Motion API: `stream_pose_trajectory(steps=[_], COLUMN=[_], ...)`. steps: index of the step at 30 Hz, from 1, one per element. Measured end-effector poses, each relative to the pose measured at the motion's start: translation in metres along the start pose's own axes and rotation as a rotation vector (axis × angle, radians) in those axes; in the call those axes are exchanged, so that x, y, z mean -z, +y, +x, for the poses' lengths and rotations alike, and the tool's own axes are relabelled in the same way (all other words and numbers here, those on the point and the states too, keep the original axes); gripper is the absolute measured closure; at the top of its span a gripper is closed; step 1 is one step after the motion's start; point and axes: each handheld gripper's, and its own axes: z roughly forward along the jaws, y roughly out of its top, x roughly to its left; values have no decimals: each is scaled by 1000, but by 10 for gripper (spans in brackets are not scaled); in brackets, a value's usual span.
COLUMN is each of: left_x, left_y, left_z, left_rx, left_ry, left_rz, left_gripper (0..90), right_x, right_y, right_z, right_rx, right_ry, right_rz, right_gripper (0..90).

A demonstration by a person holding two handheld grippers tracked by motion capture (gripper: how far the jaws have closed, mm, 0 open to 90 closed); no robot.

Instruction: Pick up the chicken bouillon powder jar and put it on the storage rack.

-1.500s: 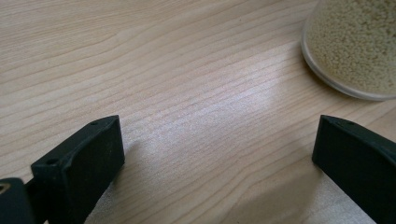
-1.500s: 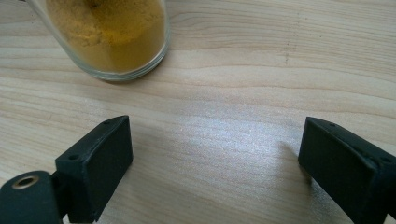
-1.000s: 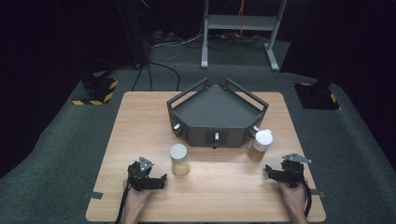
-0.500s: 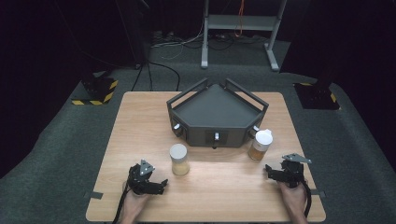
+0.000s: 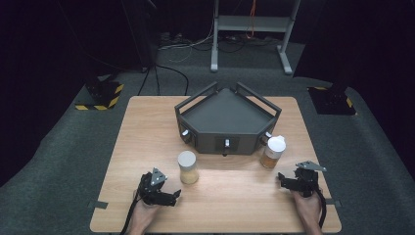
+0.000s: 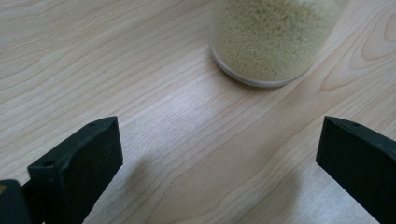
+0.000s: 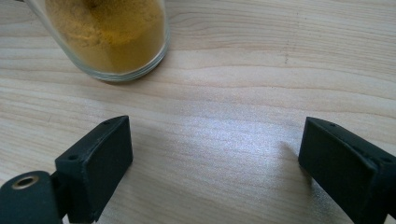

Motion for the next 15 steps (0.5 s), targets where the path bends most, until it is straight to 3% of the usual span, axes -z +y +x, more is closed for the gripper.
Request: stream_pose_trajectory(steps=[15], left_x=[-5], left_y=[9], left_z=[-5], left_rx=[-7], left_ry=[-39], left_rz=[-37], left_gripper=[9], right_x=[0], right_y=[0], right_z=[0], right_rx=[0], right_ry=[0], right_rz=[0], right_gripper=[94])
